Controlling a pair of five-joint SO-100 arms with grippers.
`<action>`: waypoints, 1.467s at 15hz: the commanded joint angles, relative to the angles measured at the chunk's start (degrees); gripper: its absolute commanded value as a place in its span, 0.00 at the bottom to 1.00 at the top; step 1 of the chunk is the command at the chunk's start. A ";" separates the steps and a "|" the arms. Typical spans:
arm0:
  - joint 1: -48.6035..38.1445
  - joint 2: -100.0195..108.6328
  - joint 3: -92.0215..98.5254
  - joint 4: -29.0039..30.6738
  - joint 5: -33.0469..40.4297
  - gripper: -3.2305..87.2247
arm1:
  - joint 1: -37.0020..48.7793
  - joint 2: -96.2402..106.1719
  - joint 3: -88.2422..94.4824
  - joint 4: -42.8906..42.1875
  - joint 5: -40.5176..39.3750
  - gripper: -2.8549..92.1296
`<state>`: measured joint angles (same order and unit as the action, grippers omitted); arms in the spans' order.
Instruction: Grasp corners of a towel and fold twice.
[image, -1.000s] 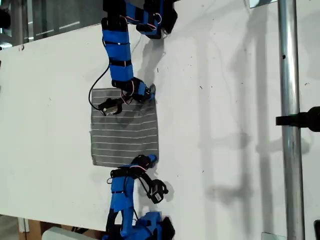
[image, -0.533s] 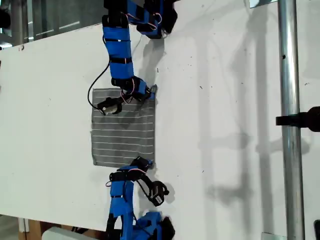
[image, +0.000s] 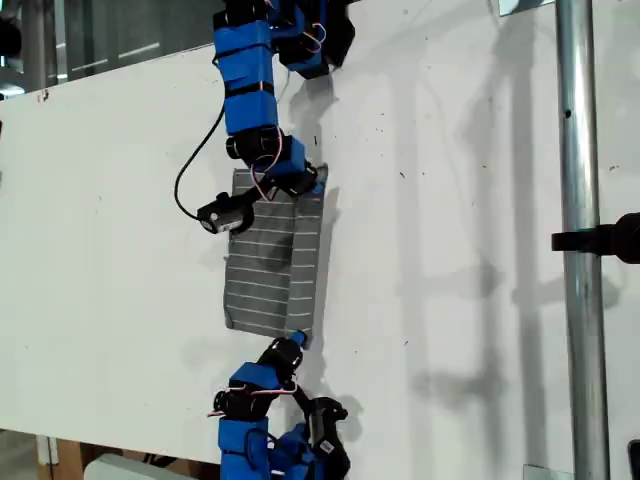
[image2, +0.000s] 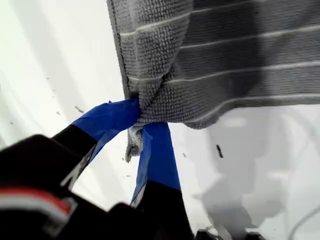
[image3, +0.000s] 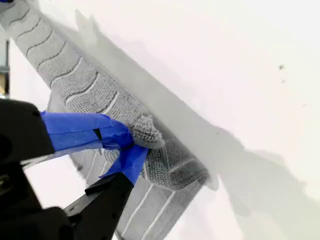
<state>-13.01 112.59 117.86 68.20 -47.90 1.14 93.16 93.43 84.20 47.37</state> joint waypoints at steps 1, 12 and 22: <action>-15.47 -1.93 -4.13 -0.79 10.37 0.00 | 14.50 1.14 -2.02 1.05 -7.03 0.03; -30.59 -19.51 -20.74 -1.76 21.18 0.00 | 36.12 3.25 7.91 -10.72 -23.12 0.03; -22.59 -22.32 -21.62 5.71 12.83 0.32 | 35.95 -4.22 16.96 -17.23 -15.91 0.28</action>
<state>-38.06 84.73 100.55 69.61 -35.33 35.68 83.67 110.48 64.60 30.85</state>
